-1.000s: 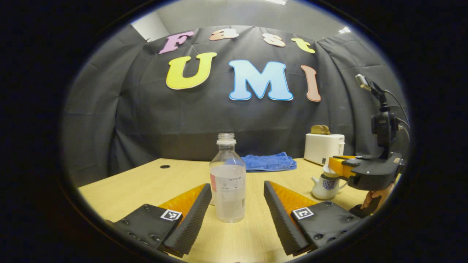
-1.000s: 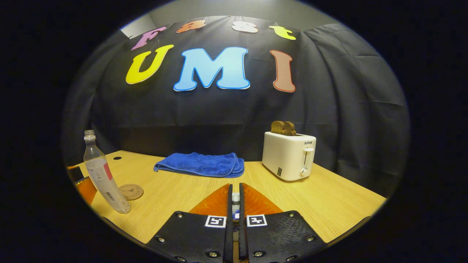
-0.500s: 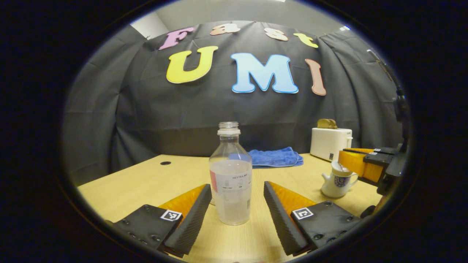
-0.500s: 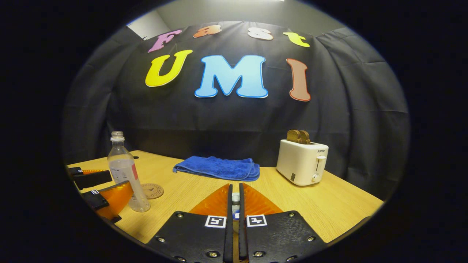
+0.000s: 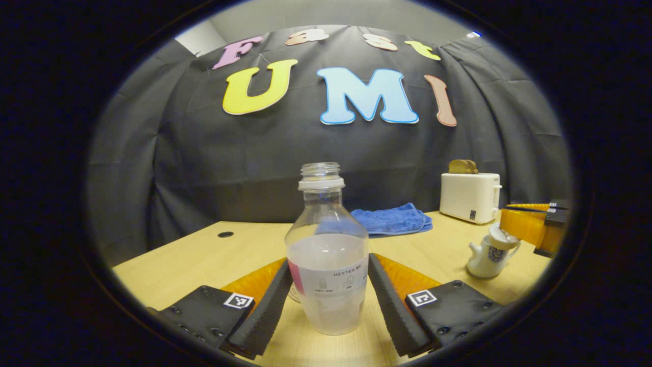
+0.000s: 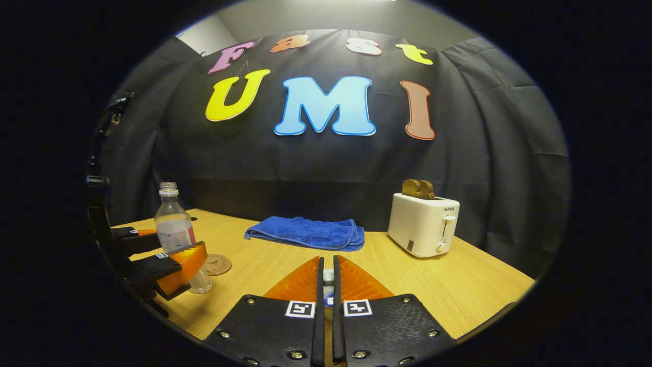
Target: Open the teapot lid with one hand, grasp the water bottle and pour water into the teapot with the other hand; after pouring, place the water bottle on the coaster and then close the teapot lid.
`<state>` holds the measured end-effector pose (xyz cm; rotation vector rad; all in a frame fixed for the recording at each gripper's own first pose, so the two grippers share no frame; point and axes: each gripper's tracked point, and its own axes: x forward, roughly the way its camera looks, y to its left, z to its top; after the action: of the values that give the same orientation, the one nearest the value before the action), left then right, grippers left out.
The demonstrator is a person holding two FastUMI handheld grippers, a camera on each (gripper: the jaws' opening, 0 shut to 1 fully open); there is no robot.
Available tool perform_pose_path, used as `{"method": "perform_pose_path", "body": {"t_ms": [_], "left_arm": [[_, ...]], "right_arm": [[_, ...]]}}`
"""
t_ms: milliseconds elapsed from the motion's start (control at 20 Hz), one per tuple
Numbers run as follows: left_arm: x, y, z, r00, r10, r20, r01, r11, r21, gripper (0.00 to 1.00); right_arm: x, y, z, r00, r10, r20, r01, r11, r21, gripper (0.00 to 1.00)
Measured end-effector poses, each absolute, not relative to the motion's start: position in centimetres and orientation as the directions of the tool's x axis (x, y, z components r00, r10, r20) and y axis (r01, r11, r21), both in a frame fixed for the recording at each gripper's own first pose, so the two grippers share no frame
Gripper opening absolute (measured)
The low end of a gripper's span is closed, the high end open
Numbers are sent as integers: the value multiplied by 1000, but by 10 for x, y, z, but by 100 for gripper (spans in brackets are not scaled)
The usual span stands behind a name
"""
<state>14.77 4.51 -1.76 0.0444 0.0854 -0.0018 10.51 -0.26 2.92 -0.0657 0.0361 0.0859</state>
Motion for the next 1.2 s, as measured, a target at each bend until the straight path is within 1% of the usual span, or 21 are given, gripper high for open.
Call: {"method": "perform_pose_path", "body": {"t_ms": [100,300,600,750,950,1050,1200], "left_arm": [[147,44,-19,996,-9,-89,13,999,38,88],[145,41,-18,995,-30,-100,34,999,41,85],[144,23,-14,992,-58,-109,75,984,163,85],[147,15,-7,993,-59,-101,85,958,275,85],[151,3,-1,994,-59,-97,97,887,451,85],[155,-6,-3,991,-70,-116,122,830,544,75],[161,-19,-9,986,-86,-144,160,736,658,85]], "right_arm": [[91,-3,33,995,89,-34,-91,994,-58,6],[56,-3,37,993,117,-30,-118,992,-45,6],[5,-18,37,993,115,-36,-117,992,-47,6],[-15,-26,33,994,103,-44,-105,993,-49,6],[-38,-37,29,994,90,-55,-93,994,-50,6],[-48,-40,26,994,89,-61,-91,995,-41,6],[-64,-44,26,995,76,-61,-79,996,-50,6]]}}
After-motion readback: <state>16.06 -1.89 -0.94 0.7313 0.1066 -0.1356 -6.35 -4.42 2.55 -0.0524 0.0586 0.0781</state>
